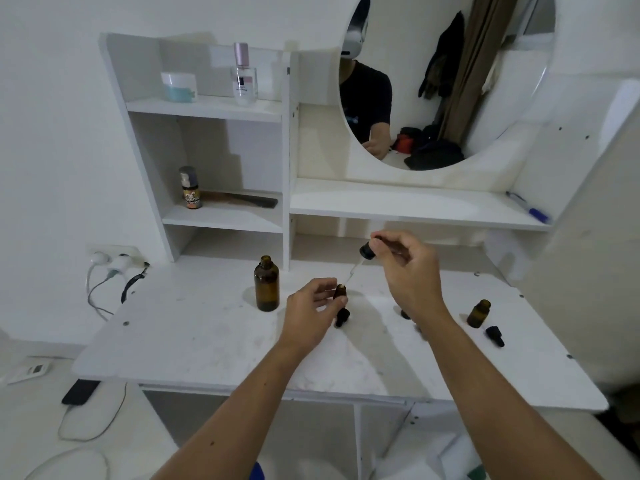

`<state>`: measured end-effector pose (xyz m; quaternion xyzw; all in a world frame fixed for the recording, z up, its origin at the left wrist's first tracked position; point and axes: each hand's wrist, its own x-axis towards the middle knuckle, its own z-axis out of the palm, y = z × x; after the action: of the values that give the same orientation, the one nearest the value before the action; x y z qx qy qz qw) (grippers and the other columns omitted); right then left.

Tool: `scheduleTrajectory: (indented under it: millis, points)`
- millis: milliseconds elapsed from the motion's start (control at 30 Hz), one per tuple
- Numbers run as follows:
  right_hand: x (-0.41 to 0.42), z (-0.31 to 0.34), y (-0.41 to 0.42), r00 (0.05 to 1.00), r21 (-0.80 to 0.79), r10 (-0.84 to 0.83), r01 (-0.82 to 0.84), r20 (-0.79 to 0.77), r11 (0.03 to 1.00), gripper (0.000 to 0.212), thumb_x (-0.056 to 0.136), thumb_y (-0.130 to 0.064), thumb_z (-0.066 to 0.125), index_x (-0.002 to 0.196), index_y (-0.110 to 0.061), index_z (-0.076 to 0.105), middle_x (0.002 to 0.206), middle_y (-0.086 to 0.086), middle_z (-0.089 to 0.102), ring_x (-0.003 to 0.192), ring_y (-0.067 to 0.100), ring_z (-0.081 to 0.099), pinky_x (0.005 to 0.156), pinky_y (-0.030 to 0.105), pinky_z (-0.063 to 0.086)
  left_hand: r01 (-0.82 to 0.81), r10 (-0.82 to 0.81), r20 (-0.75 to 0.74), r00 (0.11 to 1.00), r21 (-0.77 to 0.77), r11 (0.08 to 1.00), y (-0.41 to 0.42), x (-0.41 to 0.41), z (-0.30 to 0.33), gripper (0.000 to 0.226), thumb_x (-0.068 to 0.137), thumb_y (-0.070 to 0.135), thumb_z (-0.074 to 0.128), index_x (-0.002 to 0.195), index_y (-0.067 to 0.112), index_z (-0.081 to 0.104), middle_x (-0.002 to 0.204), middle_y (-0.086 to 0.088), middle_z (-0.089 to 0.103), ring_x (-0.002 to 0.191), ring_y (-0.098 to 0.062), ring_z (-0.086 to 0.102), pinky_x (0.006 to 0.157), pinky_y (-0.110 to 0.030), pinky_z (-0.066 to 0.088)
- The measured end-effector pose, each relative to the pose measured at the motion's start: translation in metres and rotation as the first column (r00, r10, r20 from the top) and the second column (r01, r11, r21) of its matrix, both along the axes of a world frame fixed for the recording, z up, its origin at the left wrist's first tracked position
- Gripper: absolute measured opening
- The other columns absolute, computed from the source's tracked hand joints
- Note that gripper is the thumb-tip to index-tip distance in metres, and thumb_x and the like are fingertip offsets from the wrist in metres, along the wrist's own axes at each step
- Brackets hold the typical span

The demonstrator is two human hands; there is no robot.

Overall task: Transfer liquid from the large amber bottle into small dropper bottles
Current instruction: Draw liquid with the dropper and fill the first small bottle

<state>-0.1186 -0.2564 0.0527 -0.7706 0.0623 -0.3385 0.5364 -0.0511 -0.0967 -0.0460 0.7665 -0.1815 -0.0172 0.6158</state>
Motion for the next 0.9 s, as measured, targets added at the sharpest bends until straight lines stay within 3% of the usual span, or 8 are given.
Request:
scheduleTrajectory:
  millis: [233, 367, 567, 733, 833, 900]
  points:
    - [0.006, -0.011, 0.003, 0.999, -0.061, 0.028, -0.029, -0.030, 0.998, 0.009, 0.098, -0.014, 0.075, 0.103, -0.020, 0.077, 0.098, -0.004, 0.080, 0.095, 0.006, 0.076, 0.089, 0.018, 0.057, -0.003, 0.002, 0.023, 1.000, 0.017, 1.000, 0.000, 0.000, 0.000, 0.026, 0.090, 0.017, 0.081, 0.116, 0.017, 0.075, 0.104, 0.007, 0.079, 0.096, -0.004, 0.074, 0.095, -0.026, 0.060]
    - [0.006, -0.017, 0.008, 0.997, -0.035, 0.044, -0.046, -0.057, 0.998, 0.015, 0.097, -0.012, 0.075, 0.094, -0.027, 0.075, 0.089, -0.007, 0.081, 0.090, 0.003, 0.077, 0.086, 0.015, 0.056, 0.006, -0.007, 0.030, 1.000, 0.014, 1.000, 0.001, 0.001, -0.001, 0.026, 0.090, 0.017, 0.081, 0.115, 0.016, 0.076, 0.103, 0.008, 0.079, 0.095, -0.004, 0.074, 0.095, -0.025, 0.059]
    - [0.011, -0.022, 0.010, 0.994, -0.049, 0.044, -0.049, -0.098, 0.998, 0.014, 0.096, -0.011, 0.076, 0.087, -0.021, 0.076, 0.086, -0.003, 0.081, 0.087, 0.010, 0.078, 0.087, 0.025, 0.059, 0.013, -0.014, 0.022, 1.000, 0.039, 0.999, 0.001, 0.001, -0.001, 0.027, 0.090, 0.020, 0.081, 0.117, 0.018, 0.075, 0.104, 0.010, 0.079, 0.096, -0.004, 0.073, 0.095, -0.022, 0.059]
    - [0.015, -0.022, 0.012, 0.993, -0.078, 0.038, -0.047, -0.115, 0.996, 0.006, 0.094, -0.009, 0.077, 0.088, -0.011, 0.078, 0.085, -0.001, 0.080, 0.085, 0.012, 0.078, 0.088, 0.032, 0.061, 0.014, -0.015, 0.031, 0.999, 0.029, 0.999, 0.000, 0.003, -0.004, 0.026, 0.090, 0.018, 0.081, 0.116, 0.019, 0.076, 0.102, 0.012, 0.078, 0.094, -0.001, 0.072, 0.091, -0.017, 0.057]
    - [0.016, -0.023, 0.010, 0.988, -0.063, 0.067, -0.076, -0.138, 0.995, 0.003, 0.095, -0.013, 0.078, 0.091, -0.014, 0.078, 0.087, -0.002, 0.081, 0.088, 0.014, 0.078, 0.092, 0.036, 0.062, 0.012, -0.013, 0.033, 0.999, 0.034, 0.999, 0.001, 0.003, -0.003, 0.025, 0.090, 0.016, 0.080, 0.114, 0.020, 0.076, 0.101, 0.013, 0.078, 0.093, 0.001, 0.072, 0.088, -0.013, 0.055]
    - [0.013, -0.021, 0.010, 0.983, -0.053, 0.092, -0.101, -0.159, 0.993, 0.004, 0.095, -0.015, 0.078, 0.093, -0.018, 0.078, 0.089, -0.005, 0.081, 0.090, 0.010, 0.077, 0.092, 0.032, 0.061, 0.016, -0.017, 0.035, 0.999, 0.021, 1.000, 0.001, 0.004, -0.004, 0.024, 0.090, 0.015, 0.080, 0.114, 0.019, 0.076, 0.100, 0.012, 0.078, 0.091, 0.002, 0.072, 0.086, -0.010, 0.054]
